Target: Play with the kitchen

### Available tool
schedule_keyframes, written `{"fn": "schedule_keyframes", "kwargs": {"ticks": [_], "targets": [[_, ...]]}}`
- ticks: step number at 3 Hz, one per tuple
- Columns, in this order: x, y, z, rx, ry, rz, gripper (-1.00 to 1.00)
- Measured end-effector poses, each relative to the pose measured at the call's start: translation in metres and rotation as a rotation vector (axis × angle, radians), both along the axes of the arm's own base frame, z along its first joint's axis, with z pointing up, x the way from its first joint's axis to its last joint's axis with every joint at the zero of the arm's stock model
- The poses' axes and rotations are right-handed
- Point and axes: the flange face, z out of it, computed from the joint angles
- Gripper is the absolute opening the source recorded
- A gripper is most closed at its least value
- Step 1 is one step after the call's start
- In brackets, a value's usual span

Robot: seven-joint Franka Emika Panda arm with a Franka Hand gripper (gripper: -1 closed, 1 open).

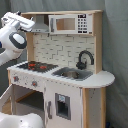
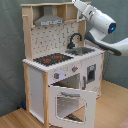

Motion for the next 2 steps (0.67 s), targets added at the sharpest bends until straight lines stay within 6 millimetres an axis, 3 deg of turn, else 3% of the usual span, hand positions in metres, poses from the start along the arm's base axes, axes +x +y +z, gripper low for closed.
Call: {"fn": "schedule_keyframes", "kwargs": {"ticks": [2], "targets": [[0.0036, 0.016, -0.0072, 0.12, -0.02, -0.011, 1.0]]}}
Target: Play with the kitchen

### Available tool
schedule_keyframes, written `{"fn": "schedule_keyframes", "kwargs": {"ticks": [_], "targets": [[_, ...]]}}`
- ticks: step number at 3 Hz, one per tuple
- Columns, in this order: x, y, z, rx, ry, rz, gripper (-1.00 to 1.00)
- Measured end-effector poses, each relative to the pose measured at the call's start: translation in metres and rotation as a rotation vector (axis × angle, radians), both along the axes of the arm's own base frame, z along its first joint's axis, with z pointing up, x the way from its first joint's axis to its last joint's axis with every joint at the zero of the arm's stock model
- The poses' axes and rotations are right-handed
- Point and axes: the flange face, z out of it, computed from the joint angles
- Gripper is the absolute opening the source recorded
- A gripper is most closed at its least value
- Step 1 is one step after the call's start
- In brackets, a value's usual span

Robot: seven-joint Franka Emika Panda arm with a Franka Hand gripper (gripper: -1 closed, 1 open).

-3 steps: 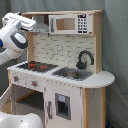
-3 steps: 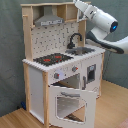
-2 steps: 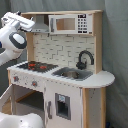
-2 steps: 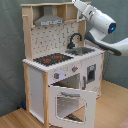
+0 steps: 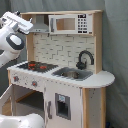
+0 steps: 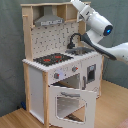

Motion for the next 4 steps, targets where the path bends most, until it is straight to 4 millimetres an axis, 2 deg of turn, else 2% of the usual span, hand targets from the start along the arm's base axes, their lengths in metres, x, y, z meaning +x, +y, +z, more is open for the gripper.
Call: {"fn": "schedule_keyframes", "kwargs": {"ticks": [4], "targets": [[0.018, 0.008, -0.022, 0.32, 0.059, -0.05, 1.0]]}}
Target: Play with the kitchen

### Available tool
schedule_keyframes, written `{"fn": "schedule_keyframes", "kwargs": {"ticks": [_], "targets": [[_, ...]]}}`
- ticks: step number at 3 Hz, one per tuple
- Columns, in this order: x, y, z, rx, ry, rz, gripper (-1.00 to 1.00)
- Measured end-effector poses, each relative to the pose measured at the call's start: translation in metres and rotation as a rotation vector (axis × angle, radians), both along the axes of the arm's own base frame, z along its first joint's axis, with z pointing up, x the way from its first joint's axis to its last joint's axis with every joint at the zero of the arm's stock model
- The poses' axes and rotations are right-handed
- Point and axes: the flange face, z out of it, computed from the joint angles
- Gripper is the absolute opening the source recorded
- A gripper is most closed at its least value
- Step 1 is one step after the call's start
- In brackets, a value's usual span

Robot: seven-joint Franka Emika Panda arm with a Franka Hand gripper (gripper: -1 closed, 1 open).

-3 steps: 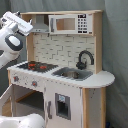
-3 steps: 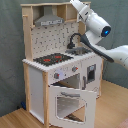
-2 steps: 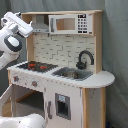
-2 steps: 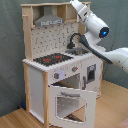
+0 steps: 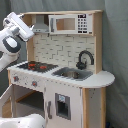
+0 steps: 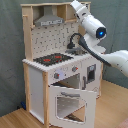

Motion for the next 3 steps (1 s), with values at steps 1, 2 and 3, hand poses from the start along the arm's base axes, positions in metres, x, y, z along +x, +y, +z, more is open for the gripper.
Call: {"fn": "schedule_keyframes", "kwargs": {"ticks": [1, 2, 3], "targets": [[0.004, 0.002, 0.0, 0.089, 0.035, -0.014, 1.0], [0.008, 0.01, -0.002, 0.167, 0.074, -0.033, 1.0], [0.012, 0.017, -0.004, 0.222, 0.097, -0.056, 1.0]]}}
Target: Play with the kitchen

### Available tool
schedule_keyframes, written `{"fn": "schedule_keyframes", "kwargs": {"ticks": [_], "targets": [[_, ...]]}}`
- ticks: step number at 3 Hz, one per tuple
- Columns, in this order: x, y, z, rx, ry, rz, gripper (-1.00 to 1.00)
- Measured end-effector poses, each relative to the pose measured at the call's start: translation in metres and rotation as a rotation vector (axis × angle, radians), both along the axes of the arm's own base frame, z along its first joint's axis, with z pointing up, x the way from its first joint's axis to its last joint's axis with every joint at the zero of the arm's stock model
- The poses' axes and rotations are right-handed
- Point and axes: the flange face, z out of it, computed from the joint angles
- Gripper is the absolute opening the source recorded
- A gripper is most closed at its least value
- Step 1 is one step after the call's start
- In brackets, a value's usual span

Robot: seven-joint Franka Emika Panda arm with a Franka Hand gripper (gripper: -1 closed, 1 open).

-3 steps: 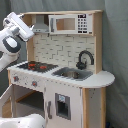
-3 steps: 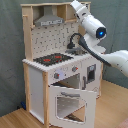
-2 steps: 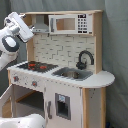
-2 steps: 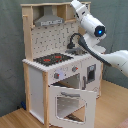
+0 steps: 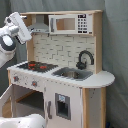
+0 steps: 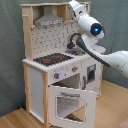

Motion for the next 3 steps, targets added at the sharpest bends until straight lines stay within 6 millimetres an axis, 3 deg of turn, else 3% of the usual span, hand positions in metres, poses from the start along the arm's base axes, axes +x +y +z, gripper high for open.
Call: {"fn": "schedule_keyframes", "kwargs": {"ticks": [3], "targets": [[0.016, 0.004, 0.0, 0.14, 0.005, -0.131, 1.0]]}}
